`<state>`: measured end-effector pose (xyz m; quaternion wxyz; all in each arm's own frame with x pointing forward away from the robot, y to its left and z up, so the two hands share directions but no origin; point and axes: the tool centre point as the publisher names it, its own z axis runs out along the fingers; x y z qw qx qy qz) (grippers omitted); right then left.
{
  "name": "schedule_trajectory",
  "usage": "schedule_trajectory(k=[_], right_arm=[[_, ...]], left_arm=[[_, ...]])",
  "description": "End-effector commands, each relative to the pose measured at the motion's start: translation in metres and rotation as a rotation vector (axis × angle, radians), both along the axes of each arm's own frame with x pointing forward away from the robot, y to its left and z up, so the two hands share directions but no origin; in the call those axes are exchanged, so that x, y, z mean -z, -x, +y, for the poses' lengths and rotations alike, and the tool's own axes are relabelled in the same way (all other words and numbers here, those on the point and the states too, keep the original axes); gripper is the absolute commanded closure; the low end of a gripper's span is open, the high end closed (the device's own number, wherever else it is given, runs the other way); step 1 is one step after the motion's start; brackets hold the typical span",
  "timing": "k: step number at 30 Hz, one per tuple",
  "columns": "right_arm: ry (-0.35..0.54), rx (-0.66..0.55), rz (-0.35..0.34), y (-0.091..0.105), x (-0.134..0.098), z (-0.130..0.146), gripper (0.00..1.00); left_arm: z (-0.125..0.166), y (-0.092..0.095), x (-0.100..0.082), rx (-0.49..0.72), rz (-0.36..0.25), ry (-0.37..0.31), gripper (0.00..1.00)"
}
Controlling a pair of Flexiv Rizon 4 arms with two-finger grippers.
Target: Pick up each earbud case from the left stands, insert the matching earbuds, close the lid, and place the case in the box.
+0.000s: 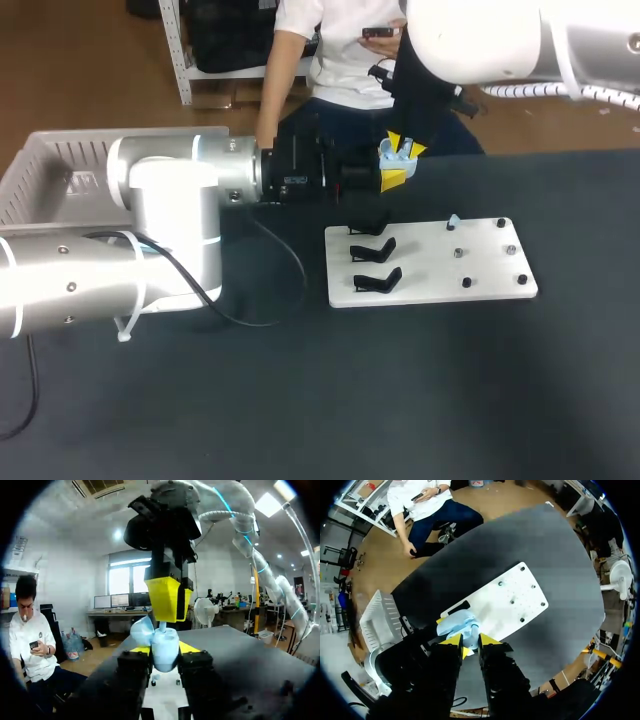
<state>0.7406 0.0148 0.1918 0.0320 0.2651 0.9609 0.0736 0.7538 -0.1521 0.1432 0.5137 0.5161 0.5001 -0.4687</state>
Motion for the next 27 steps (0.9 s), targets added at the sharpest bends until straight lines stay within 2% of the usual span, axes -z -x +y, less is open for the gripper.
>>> schedule_trajectory(k=[1, 27], right_arm=[[0.001, -0.001, 0.006, -0.0028, 0.0007, 0.0008, 1.00], [0.031, -0.022, 0.011, -0.0022, 0.0106, -0.0008, 1.00]], left_arm=[[0.0004, 0.0004, 0.0013, -0.004, -0.006, 0.006, 1.00], [0.0004, 0.0004, 0.0013, -0.004, -0.006, 0.006, 1.00]])
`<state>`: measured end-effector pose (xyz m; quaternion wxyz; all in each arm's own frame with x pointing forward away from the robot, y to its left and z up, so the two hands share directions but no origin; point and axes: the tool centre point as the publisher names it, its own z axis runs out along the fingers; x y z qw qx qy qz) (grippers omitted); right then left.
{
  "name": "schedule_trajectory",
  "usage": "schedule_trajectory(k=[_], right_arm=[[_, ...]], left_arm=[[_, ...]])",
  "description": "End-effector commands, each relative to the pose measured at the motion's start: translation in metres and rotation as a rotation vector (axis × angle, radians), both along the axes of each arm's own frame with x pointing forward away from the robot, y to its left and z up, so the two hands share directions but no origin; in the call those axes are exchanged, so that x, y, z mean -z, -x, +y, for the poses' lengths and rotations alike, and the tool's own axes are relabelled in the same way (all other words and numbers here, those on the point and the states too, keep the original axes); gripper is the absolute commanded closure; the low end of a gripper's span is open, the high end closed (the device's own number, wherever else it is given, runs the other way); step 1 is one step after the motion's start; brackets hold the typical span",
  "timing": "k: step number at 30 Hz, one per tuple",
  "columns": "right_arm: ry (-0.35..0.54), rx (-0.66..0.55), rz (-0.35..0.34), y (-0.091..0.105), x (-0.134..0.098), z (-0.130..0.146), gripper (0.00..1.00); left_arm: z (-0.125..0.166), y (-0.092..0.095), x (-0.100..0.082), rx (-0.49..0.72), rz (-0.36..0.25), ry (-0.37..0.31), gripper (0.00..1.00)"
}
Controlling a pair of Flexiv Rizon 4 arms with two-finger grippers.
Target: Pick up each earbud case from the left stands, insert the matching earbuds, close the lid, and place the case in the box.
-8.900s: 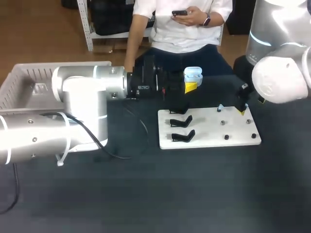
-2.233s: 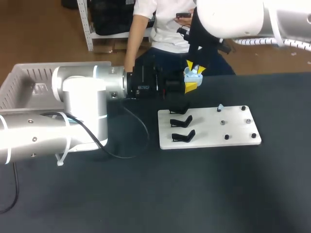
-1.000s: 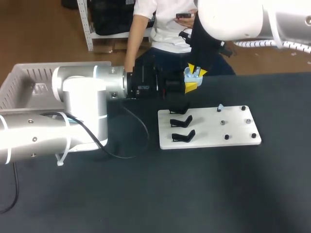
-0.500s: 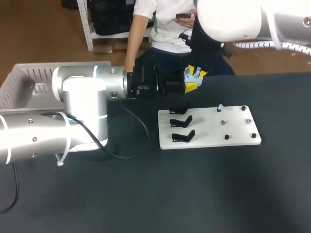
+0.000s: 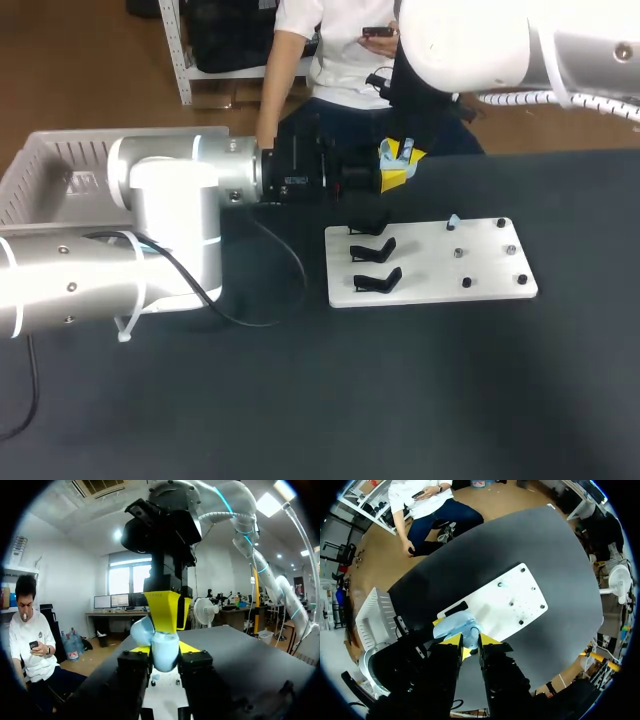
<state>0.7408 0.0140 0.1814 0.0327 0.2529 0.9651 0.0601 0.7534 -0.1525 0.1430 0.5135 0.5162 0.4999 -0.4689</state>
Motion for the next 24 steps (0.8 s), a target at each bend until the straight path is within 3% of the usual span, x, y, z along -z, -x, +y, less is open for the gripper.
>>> schedule_trajectory(k=[1, 3, 4, 5, 7, 12, 17, 24], right_arm=[[-0.001, 0.005, 0.008, -0.002, 0.000, 0.000, 1.00], [-0.001, 0.006, 0.009, -0.002, 0.000, -0.001, 1.00], [-0.003, 0.006, 0.009, -0.002, 0.000, -0.001, 0.88], [-0.003, 0.005, 0.010, -0.002, 0.000, -0.001, 0.87], [-0.004, 0.004, 0.011, -0.002, 0.000, -0.001, 0.75], [-0.011, 0.003, 0.013, -0.001, 0.000, -0.003, 0.62], [-0.020, -0.005, 0.006, 0.004, -0.003, -0.004, 0.66], [-0.061, -0.156, -0.048, 0.027, -0.014, -0.009, 0.57]], left_arm=[[0.001, 0.000, 0.001, -0.005, -0.006, 0.006, 1.00], [0.001, 0.000, 0.001, -0.005, -0.006, 0.006, 1.00], [0.001, 0.000, 0.001, -0.005, -0.006, 0.006, 1.00], [0.001, 0.000, 0.001, -0.005, -0.006, 0.006, 1.00], [0.001, 0.000, 0.001, -0.005, -0.006, 0.006, 1.00], [0.001, 0.000, 0.001, -0.005, -0.006, 0.006, 1.00], [0.001, 0.000, 0.001, -0.005, -0.006, 0.006, 1.00], [0.001, 0.000, 0.001, -0.005, -0.006, 0.006, 1.00]])
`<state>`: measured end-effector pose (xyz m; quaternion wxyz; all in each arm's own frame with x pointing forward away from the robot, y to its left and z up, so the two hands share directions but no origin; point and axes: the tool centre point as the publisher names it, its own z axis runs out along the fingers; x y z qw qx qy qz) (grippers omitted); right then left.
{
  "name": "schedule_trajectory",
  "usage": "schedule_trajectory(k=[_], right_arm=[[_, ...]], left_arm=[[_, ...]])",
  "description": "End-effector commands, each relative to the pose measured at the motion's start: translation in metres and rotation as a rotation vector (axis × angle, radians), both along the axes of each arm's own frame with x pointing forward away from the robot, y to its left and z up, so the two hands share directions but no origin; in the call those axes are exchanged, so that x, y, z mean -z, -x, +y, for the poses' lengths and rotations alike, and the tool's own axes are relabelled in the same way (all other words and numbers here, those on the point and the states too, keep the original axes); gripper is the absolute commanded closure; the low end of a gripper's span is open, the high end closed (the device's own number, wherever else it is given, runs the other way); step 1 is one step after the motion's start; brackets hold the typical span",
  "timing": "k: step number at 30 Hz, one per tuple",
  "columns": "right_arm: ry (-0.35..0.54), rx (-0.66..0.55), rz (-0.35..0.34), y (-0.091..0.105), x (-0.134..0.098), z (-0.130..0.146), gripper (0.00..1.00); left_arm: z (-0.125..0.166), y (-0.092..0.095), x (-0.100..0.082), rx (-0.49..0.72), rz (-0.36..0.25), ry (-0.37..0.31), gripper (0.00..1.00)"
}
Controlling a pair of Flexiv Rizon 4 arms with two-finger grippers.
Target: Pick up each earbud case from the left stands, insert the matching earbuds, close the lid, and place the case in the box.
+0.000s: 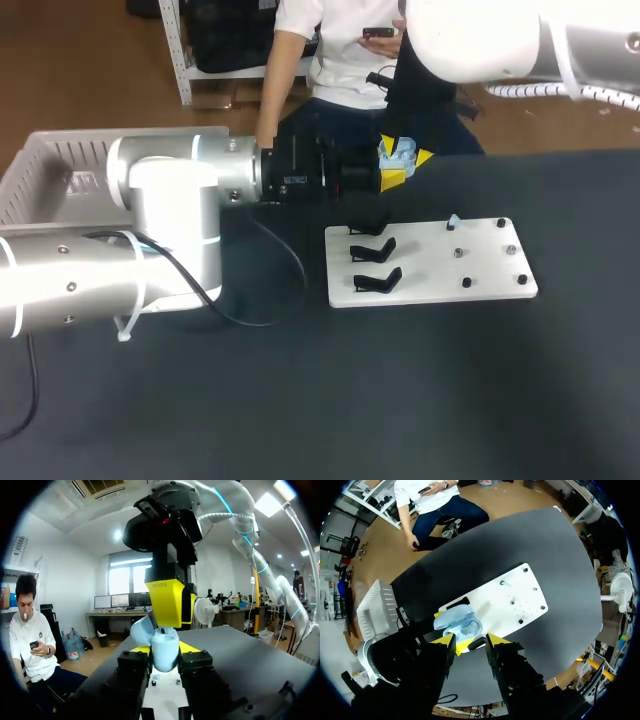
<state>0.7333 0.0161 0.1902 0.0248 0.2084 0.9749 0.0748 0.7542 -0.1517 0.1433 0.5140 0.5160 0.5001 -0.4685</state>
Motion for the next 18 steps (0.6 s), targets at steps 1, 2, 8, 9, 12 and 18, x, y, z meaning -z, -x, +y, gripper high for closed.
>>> schedule_trajectory(k=[1, 2, 8, 9, 12, 18], right_arm=[[-0.046, -0.088, -0.076, 0.023, -0.007, -0.013, 0.53], [-0.052, -0.116, -0.089, 0.026, -0.008, -0.016, 0.27], [-0.022, -0.295, -0.217, 0.042, -0.011, -0.030, 0.00], [-0.011, -0.305, -0.234, 0.044, -0.011, -0.032, 0.00], [0.017, -0.362, -0.281, 0.051, -0.010, -0.036, 0.00], [0.159, -0.432, -0.382, 0.062, -0.004, -0.041, 0.00]], left_arm=[[0.000, 0.001, 0.001, -0.004, -0.005, 0.006, 1.00], [0.000, 0.001, 0.001, -0.004, -0.005, 0.006, 1.00], [0.000, 0.001, 0.001, -0.004, -0.005, 0.006, 1.00], [0.000, 0.001, 0.001, -0.004, -0.005, 0.006, 1.00], [0.000, 0.001, 0.001, -0.004, -0.005, 0.006, 1.00], [0.000, 0.001, 0.001, -0.004, -0.005, 0.006, 1.00]])
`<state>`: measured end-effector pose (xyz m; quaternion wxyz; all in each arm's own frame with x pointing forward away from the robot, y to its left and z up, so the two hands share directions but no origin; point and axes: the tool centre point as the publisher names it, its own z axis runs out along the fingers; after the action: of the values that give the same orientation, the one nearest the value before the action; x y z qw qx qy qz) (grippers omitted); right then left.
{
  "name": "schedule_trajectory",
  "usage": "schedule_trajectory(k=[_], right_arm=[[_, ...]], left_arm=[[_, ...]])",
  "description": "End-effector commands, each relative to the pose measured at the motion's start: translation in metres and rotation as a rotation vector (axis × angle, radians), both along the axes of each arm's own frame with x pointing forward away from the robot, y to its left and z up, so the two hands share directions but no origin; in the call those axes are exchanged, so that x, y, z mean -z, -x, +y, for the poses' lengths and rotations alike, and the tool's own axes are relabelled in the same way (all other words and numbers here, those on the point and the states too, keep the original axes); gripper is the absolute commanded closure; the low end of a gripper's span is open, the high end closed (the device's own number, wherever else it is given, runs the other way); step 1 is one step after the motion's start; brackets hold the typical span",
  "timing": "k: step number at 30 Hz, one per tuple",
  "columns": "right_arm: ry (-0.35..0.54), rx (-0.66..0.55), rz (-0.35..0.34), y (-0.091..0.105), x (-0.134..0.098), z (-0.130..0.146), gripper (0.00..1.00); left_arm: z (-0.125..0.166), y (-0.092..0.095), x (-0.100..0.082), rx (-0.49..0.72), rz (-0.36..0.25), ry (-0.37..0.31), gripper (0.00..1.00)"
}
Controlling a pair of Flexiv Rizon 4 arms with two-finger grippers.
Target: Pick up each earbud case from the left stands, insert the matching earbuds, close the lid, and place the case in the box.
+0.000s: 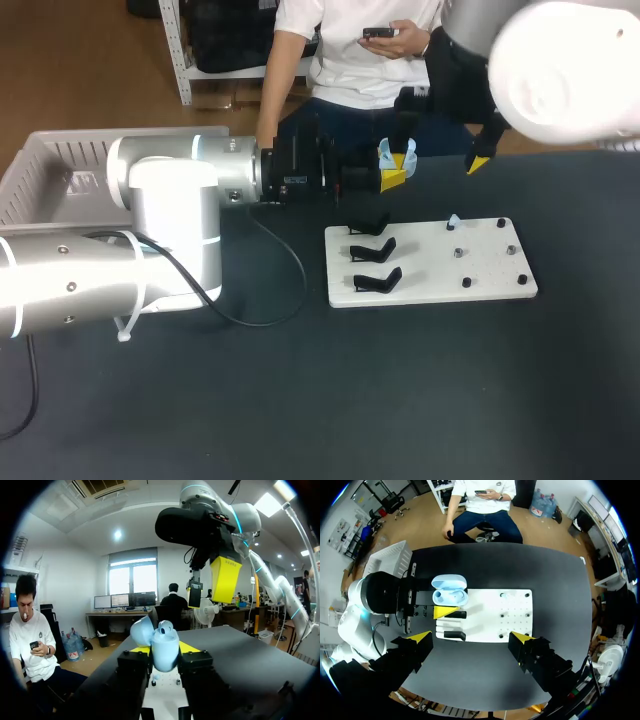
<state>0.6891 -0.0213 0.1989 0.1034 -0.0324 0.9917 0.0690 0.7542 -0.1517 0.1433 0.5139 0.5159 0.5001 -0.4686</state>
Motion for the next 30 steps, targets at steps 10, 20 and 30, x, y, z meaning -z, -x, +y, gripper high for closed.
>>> schedule_trajectory(k=[10, 20, 30], right_arm=[[0.048, 0.036, -0.211, 0.017, 0.005, -0.004, 0.00], [0.042, -0.030, -0.233, 0.010, 0.019, -0.026, 0.00], [0.121, 0.015, -0.226, -0.018, 0.051, -0.077, 0.00]], left_arm=[[0.000, 0.001, 0.001, -0.004, -0.006, 0.006, 1.00], [0.000, 0.001, 0.001, -0.004, -0.006, 0.006, 1.00], [0.000, 0.001, 0.001, -0.004, -0.006, 0.006, 1.00]])
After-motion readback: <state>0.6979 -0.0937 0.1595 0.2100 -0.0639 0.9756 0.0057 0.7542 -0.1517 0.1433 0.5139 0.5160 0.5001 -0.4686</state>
